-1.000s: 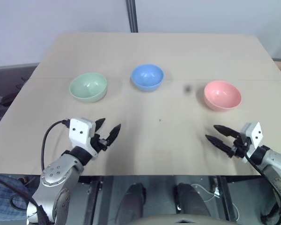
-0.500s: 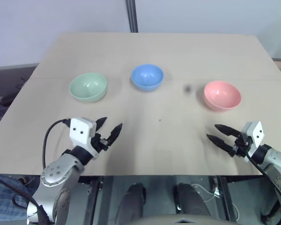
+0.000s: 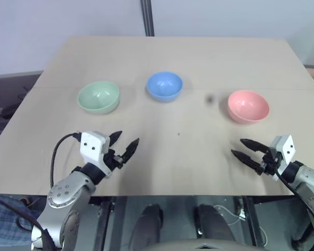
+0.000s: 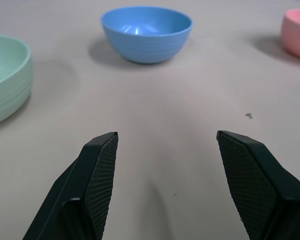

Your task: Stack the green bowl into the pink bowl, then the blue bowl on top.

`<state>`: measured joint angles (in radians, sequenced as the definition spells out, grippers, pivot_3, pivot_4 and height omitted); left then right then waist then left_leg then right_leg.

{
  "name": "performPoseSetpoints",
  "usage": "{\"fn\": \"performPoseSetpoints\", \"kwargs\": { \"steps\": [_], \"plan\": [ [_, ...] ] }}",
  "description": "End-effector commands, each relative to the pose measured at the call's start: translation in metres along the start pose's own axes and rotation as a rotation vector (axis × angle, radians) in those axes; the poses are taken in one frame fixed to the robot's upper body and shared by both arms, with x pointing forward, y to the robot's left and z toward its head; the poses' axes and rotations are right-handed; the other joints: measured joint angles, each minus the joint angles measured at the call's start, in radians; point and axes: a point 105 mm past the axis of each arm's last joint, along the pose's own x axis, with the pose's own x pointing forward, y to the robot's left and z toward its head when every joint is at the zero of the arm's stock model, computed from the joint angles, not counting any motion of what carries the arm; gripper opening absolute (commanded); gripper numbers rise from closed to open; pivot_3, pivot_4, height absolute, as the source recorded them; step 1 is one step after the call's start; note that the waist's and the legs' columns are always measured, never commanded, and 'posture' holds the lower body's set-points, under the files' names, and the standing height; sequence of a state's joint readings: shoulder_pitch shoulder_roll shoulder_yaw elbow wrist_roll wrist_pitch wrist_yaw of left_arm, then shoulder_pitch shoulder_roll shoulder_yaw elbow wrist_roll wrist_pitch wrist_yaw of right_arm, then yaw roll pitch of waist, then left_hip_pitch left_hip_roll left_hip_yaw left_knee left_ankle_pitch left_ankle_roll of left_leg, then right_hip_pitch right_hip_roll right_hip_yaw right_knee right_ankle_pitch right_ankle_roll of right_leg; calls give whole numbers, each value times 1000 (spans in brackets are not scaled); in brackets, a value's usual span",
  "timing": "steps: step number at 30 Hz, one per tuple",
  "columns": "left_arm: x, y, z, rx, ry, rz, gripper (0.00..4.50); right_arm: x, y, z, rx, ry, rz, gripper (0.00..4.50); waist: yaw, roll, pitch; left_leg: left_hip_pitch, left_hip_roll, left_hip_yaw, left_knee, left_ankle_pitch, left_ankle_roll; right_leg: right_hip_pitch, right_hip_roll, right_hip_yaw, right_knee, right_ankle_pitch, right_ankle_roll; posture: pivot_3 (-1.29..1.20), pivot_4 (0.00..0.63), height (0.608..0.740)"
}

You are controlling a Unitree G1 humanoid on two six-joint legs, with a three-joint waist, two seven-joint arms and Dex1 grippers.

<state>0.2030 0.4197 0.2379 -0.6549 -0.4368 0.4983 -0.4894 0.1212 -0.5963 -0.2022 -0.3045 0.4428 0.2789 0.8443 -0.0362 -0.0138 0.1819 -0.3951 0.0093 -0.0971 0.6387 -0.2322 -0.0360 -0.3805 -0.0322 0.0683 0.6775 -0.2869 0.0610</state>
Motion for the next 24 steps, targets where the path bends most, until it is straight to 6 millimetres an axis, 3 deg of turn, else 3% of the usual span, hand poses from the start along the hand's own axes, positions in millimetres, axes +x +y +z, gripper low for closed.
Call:
{"fn": "performPoseSetpoints", "kwargs": {
  "steps": [1,10,17,24],
  "plan": [
    [-3,-22,21,22,-82,-145,3327,2,-11,14,-56,37,-28,2667,0,0,0,0,0,0,0,0,0,0,0,0,0,0,0,0,150,740],
    [-12,-56,37,-64,-136,-450,3327,21,-52,70,-185,17,-169,2667,-2,0,0,0,0,1,0,0,0,0,0,1,0,0,0,0,150,740],
    [-13,-61,43,-62,-155,-535,3327,34,-74,44,-210,359,-201,2667,1,0,0,-1,0,0,0,0,0,0,0,0,-1,0,0,0,150,740],
    [-11,-63,43,-63,-157,-535,3327,36,-95,37,-254,544,-268,2667,-2,0,0,-1,0,1,0,0,0,-1,0,0,-1,0,0,0,150,740]
  ]
}}
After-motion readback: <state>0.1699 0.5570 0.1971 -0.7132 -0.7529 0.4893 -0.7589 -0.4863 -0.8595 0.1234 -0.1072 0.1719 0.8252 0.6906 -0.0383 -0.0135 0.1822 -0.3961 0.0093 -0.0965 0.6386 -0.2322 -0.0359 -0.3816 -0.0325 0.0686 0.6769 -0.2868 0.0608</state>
